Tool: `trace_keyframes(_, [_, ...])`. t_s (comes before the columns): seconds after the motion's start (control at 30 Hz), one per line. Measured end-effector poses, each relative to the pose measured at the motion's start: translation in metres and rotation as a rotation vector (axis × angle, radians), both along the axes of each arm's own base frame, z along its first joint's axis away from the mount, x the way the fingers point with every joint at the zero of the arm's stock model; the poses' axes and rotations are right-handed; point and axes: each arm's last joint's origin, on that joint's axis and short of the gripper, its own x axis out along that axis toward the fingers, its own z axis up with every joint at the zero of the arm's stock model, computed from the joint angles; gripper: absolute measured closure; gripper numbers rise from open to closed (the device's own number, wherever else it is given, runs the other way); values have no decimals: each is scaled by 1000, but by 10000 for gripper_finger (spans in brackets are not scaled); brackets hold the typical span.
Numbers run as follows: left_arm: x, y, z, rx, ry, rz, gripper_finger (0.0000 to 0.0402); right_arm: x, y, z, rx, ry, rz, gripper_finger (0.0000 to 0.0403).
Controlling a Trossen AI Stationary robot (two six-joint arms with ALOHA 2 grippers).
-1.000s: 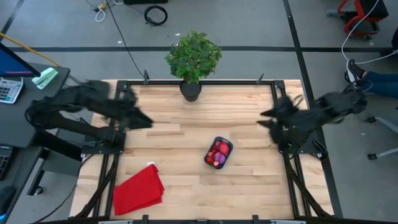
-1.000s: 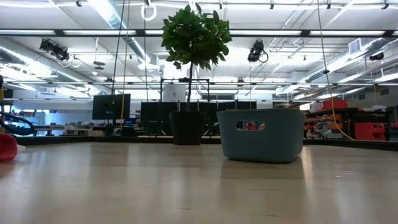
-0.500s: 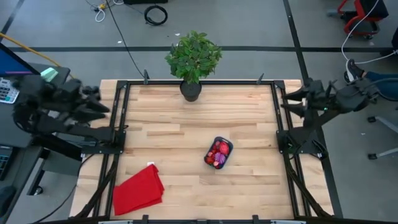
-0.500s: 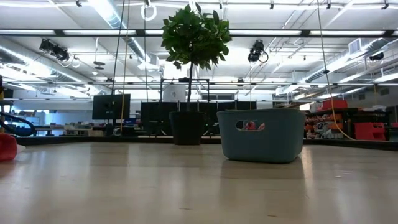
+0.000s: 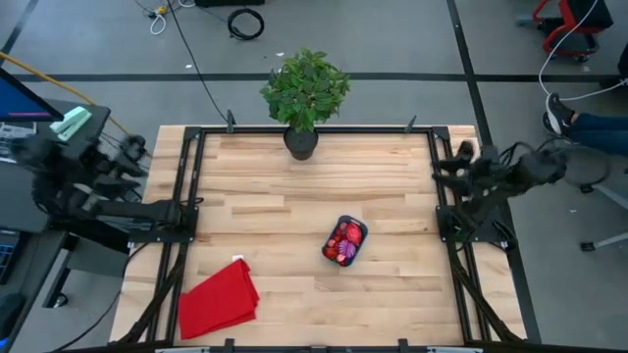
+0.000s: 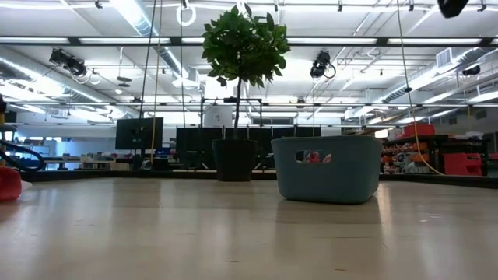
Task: Pick and placing Produce into tupperware
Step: Return to Home Position
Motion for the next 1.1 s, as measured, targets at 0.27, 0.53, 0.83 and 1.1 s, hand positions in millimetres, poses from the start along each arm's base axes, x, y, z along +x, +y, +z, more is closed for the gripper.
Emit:
trace_keyframes(0.27, [65,-6,-71,-28,-130,-127,275,40,23,-72,47,-181,45,205])
trace_keyframes(0.53, [87,-6,-116,-65,-96,-122,265,50,19,-105,34,-203,-42,205])
trace_keyframes(0.83, [68,-5,-113,35,-221,-72,265,54,5,-104,-41,-211,-49,205])
trace_keyframes(1.1, [71,-5,-117,51,-168,-67,264,57,-6,-112,20,-141,-53,205])
